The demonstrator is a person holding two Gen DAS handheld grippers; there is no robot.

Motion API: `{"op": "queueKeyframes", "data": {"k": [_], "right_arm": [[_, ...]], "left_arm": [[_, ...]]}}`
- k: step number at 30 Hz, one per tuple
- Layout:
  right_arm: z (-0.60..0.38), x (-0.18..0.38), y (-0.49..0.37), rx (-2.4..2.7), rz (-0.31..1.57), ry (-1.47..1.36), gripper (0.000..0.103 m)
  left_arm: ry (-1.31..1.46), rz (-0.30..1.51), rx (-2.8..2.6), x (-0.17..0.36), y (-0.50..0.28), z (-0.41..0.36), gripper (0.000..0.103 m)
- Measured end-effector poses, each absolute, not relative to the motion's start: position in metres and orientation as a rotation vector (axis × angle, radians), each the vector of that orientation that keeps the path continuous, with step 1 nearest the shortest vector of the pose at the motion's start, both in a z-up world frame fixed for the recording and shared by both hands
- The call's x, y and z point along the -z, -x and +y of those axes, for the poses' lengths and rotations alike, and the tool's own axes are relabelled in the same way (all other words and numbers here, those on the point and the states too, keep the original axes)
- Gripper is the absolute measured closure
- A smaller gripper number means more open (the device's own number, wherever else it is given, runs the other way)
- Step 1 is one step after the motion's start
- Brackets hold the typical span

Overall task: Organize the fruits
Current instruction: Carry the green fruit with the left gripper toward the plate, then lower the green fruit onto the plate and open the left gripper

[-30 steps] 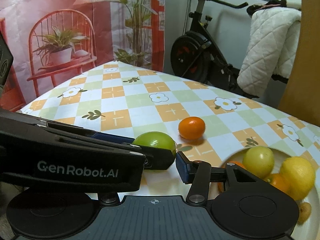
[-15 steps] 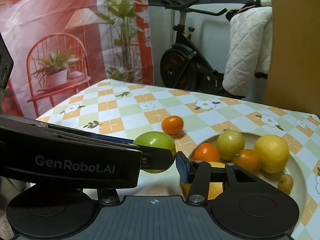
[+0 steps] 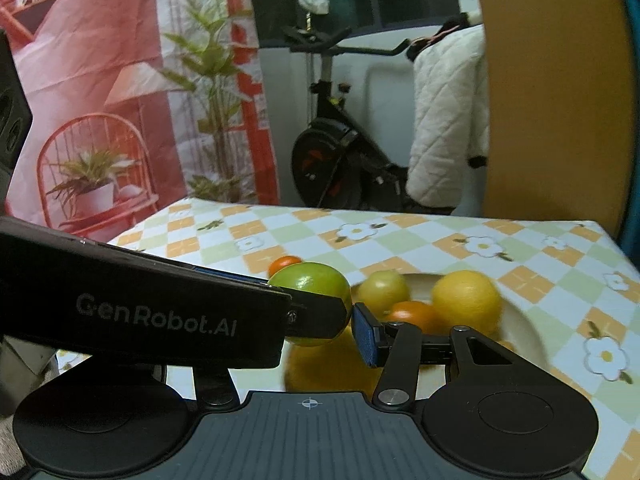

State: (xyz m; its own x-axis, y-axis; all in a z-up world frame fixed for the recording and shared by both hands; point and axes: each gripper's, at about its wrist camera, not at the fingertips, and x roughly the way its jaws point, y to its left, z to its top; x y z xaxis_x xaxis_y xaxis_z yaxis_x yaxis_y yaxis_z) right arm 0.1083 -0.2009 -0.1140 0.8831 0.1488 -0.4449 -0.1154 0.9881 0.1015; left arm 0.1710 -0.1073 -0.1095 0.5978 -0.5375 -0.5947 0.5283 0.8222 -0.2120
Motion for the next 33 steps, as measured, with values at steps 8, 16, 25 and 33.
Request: {"op": "queueKeyframes", "data": {"k": [8,16,25,33], "right_arm": [[-0.246,0.124,-0.102,-0.063,0.455,-0.149,0.057],[-0.279,0.141,-0.106,-0.02,0.459,-0.219,0.058],[-0.292,0.157,-0.115,-0.006,0.481,-0.258,0.058],[-0.295,0.165,-0.118,-0.004,0.503,-0.276,0.058]], "left_arm": [[-0.068,0.709,0.668,0.115,-0.175,-0.15,0.052],[-0.12,0.735,0.676,0.124,-0.182,-0.177,0.052],[-0.165,0.764,0.658,0.133,-0.187,-0.192,0.052],[-0.189,0.781,0.645,0.139,-0.19,-0.198,0.052]]}}
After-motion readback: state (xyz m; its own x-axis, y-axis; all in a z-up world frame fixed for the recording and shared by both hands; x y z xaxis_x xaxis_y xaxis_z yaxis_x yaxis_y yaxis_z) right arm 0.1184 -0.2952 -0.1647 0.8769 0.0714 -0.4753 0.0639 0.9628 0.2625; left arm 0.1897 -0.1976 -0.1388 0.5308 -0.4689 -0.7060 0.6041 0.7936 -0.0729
